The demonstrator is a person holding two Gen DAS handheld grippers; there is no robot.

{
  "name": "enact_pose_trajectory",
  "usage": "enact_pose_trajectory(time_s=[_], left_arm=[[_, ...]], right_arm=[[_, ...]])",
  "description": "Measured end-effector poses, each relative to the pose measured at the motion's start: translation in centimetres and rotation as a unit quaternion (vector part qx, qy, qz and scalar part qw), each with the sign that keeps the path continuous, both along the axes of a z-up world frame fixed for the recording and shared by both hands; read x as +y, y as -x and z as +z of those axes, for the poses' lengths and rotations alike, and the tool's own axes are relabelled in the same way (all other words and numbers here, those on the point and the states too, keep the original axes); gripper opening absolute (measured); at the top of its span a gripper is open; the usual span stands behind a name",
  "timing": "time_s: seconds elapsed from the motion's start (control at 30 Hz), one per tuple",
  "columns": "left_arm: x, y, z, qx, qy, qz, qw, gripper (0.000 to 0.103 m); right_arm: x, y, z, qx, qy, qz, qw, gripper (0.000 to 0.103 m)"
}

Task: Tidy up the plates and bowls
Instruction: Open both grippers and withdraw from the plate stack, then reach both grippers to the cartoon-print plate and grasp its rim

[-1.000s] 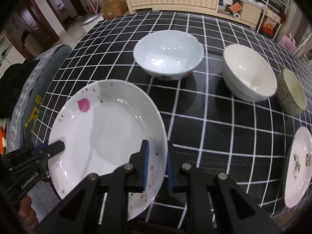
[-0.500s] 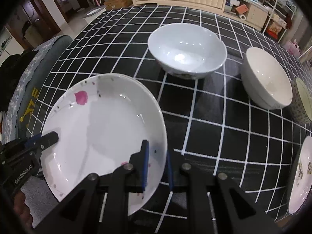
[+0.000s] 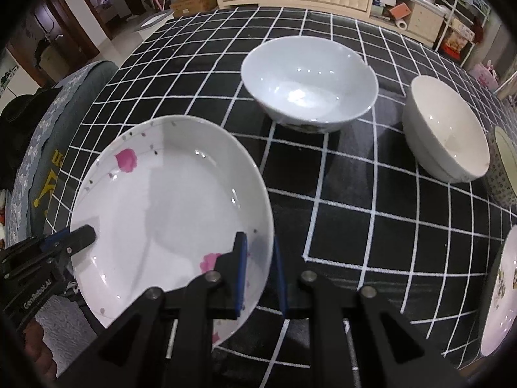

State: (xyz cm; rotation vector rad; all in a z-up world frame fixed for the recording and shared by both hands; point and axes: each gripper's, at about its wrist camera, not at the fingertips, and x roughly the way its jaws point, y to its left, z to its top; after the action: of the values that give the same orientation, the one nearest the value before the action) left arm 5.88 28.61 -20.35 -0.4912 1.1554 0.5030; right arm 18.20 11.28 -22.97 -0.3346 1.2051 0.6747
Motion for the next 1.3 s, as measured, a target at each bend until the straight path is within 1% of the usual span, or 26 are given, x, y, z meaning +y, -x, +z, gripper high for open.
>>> enact_pose_trajectory(time_s=[0.13,0.33,0.43,0.57,0.63,0.7,0.73,0.77,0.8,0.83,0.87,0.93,1.03,1.07,1.1,1.13,1.17,1.3], left_arm=[[0.3,0.4,0.8,-0.006,-0.007,0.001,1.0,0.012],[0.2,0.5,2.5,-0.017,-0.009,-0.013,0.9997,0.012],[-0.8,0.0,3.6,-0.026,-0.01,-0.031,0.9991,0.012],[-3.3,-0.6,5.6,-0.047,-0.02,-0.059,0.997,0.012],[-4.9,-0.8,6.6,-0.057,-0.026,-0.07,0.9956,0.014],[-6.6,-0.9,7.4,-0.063,-0.034,-0.079,0.9943,0.023],[-7.4,-0.9,7.7,-0.065,-0.038,-0.083,0.9937,0.024],[-8.1,-1.0,8.0,-0.065,-0.041,-0.085,0.9933,0.025],[-8.9,-1.0,8.2,-0.065,-0.043,-0.087,0.9931,0.025],[-9.6,-1.0,8.4,-0.066,-0.044,-0.087,0.9931,0.026],[-10.1,-1.1,8.6,-0.067,-0.043,-0.086,0.9931,0.028],[-11.2,-1.3,9.0,-0.07,-0.041,-0.088,0.9928,0.032],[-13.7,-1.8,9.6,-0.075,-0.046,-0.099,0.9912,0.033],[-14.4,-1.9,9.9,-0.077,-0.047,-0.103,0.9905,0.034],[-15.3,-2.3,10.1,-0.08,-0.05,-0.109,0.9896,0.038],[-16.0,-2.5,10.1,-0.083,-0.052,-0.111,0.989,0.04],[-16.6,-2.8,10.2,-0.086,-0.054,-0.113,0.9885,0.04],[-19.4,-4.9,10.3,-0.092,-0.05,-0.131,0.9858,0.04]], right_arm=[[-0.4,-0.1,0.3,0.005,-0.009,-0.008,1.0,0.021],[-1.2,0.6,1.7,-0.011,-0.013,-0.014,1.0,0.021],[-1.6,1.2,2.7,-0.021,-0.013,-0.013,1.0,0.021],[-3.3,1.8,4.9,-0.043,-0.02,-0.027,0.999,0.021],[-4.1,1.9,5.9,-0.047,-0.025,-0.03,0.998,0.021],[-5.3,2.1,6.9,-0.064,-0.027,-0.038,0.997,0.021],[-6.2,2.4,7.6,-0.08,-0.032,-0.043,0.995,0.023],[-6.9,2.6,8.0,-0.092,-0.032,-0.047,0.994,0.031],[-7.7,2.7,8.5,-0.102,-0.029,-0.051,0.993,0.036],[-8.3,2.9,8.7,-0.103,-0.032,-0.051,0.993,0.046],[-8.9,3.0,8.9,-0.101,-0.034,-0.051,0.993,0.051],[-10.5,3.1,9.5,-0.099,-0.039,-0.059,0.993,0.051],[-13.3,3.1,10.3,-0.109,-0.05,-0.089,0.989,0.052],[-14.2,3.0,10.5,-0.112,-0.052,-0.096,0.988,0.054],[-15.0,3.0,10.5,-0.113,-0.053,-0.102,0.987,0.056],[-15.9,2.9,10.6,-0.11,-0.055,-0.11,0.986,0.06],[-16.8,2.8,10.6,-0.109,-0.058,-0.116,0.986,0.062],[-20.6,2.1,10.6,-0.111,-0.063,-0.137,0.982,0.063]])
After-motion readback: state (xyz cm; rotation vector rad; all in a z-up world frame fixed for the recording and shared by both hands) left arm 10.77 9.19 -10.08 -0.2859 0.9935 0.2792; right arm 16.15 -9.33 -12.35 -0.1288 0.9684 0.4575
